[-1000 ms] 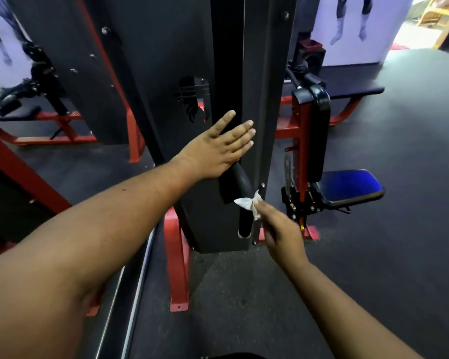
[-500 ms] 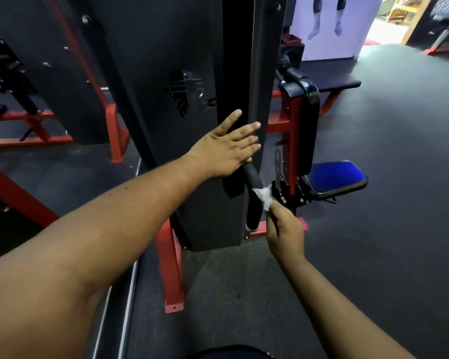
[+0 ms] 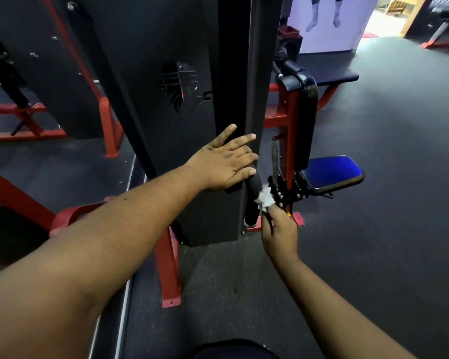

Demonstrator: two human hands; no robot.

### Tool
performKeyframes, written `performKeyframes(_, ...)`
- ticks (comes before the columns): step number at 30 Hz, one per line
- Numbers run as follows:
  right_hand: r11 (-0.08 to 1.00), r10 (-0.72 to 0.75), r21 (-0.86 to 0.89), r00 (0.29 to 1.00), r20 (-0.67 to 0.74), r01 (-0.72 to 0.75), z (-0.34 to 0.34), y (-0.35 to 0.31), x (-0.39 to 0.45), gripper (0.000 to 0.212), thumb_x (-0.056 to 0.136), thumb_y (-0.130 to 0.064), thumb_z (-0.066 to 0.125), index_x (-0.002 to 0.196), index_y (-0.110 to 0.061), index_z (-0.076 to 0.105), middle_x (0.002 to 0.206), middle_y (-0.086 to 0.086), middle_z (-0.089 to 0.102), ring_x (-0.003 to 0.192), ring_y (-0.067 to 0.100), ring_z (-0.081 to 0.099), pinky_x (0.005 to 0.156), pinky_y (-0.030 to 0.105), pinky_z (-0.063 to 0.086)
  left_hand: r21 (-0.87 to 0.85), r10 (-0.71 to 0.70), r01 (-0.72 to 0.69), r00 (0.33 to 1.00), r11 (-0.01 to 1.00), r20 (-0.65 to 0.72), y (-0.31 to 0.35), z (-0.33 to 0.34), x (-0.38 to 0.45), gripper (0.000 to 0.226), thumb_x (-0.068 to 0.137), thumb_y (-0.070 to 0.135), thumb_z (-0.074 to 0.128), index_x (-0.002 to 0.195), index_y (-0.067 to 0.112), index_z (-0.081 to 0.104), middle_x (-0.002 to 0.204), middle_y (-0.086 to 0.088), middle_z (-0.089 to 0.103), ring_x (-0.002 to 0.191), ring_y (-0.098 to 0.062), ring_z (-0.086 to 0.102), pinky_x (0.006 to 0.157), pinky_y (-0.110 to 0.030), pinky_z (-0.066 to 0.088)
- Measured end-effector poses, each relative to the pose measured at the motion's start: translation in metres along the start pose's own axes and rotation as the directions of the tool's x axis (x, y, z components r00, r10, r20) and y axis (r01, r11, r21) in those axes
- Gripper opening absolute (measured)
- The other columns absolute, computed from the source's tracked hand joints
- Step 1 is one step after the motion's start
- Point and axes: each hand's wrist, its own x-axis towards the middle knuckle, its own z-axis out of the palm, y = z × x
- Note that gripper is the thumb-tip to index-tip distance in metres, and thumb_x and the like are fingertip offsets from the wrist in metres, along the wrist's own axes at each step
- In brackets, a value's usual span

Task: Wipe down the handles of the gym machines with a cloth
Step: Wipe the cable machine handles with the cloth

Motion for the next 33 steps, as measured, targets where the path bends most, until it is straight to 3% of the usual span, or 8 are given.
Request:
performKeyframes(4,0.986,0.116,0.111,0.992,0.055,-0.121,-0.007,0.01,-0.003,0.035,0.092,0.006,0.06,0.105,-0.025,0.071,0.087,-0.02,0.065,0.078,-0.007,0.06,0.065,0.028,0.048,-0.036,-0.051,0.052,0.999,0.998,0.011,0.007,0.0,0.001,0.068,0.106,0.056,0.004,0.156,0.024,0.039,0.158,0.005,0.044,0.158,-0.011,-0.003,0.119,-0.042,-0.03)
performKeyframes(6,0.967,0.141,0.213,0.99,0.012,-0.14,-0.012,-0.006,0.016,0.052,0.095,0.003,0.056,0.136,-0.03,0.06,0.109,-0.017,0.068,0.09,-0.001,0.065,0.079,0.021,0.054,-0.06,-0.069,0.071,0.997,0.996,0.036,0.01,0.0,0.005,0.068,0.106,0.056,0.003,0.158,0.025,0.035,0.162,0.006,0.038,0.158,-0.01,-0.007,0.119,-0.042,-0.03)
performKeyframes(10,0.954,0.089,0.292,0.995,-0.044,-0.072,-0.009,-0.026,0.035,0.062,0.097,0.002,0.053,0.145,-0.036,0.046,0.129,0.002,0.068,0.115,0.01,0.065,0.103,0.033,0.053,-0.049,-0.079,0.083,0.994,0.995,0.072,0.014,-0.002,0.012,0.071,0.105,0.058,0.0,0.161,0.026,0.028,0.168,0.005,0.027,0.157,-0.01,-0.012,0.119,-0.044,-0.028)
performKeyframes(15,0.96,0.203,0.186,0.978,0.043,-0.208,-0.007,-0.004,0.016,0.06,0.1,0.0,0.052,0.147,-0.036,0.042,0.118,-0.009,0.067,0.092,-0.011,0.061,0.079,0.01,0.05,-0.037,-0.105,0.109,0.988,0.993,0.114,0.016,-0.008,0.011,0.07,0.103,0.058,-0.003,0.163,0.026,0.016,0.172,0.003,0.01,0.156,-0.009,-0.016,0.12,-0.045,-0.027)
performKeyframes(20,0.913,0.244,0.358,0.965,-0.096,-0.195,-0.027,-0.013,0.025,0.051,0.1,0.002,0.052,0.141,-0.027,0.055,0.132,-0.017,0.062,0.125,-0.004,0.056,0.104,0.017,0.047,-0.029,0.05,-0.051,0.998,0.998,-0.043,0.021,-0.009,0.019,0.059,0.107,0.045,0.02,0.161,0.022,0.027,0.168,-0.004,0.027,0.156,-0.02,0.02,0.127,-0.045,-0.006)
performKeyframes(25,0.953,0.087,0.296,0.995,-0.051,-0.069,-0.008,-0.03,0.014,0.066,0.094,0.01,0.056,0.149,-0.024,0.045,0.15,-0.001,0.054,0.139,0.007,0.049,0.114,0.025,0.042,-0.256,0.073,-0.061,0.997,0.965,0.038,0.025,-0.01,0.037,0.051,0.106,0.044,0.029,0.138,0.023,0.062,0.152,-0.002,0.054,0.144,-0.017,0.043,0.127,-0.039,0.007)
performKeyframes(29,0.968,0.185,0.177,0.982,-0.027,-0.177,0.004,-0.006,-0.005,0.071,0.092,0.008,0.062,0.15,-0.029,0.044,0.113,0.001,0.069,0.095,0.0,0.062,0.087,0.023,0.056,-0.275,0.039,-0.048,0.998,0.96,-0.038,0.028,-0.006,0.034,0.045,0.104,0.04,0.035,0.117,0.019,0.072,0.138,-0.002,0.065,0.13,-0.019,0.055,0.125,-0.039,0.014)
performKeyframes(33,0.915,0.32,0.229,0.943,0.091,-0.333,-0.006,0.01,-0.01,0.055,0.097,-0.002,0.06,0.14,-0.035,0.054,0.11,-0.01,0.072,0.09,-0.002,0.065,0.087,0.043,0.058,-0.305,0.032,-0.032,0.999,0.952,-0.005,0.027,-0.005,0.032,0.048,0.104,0.044,0.032,0.124,0.022,0.07,0.145,0.0,0.06,0.135,-0.018,0.051,0.124,-0.038,0.013)
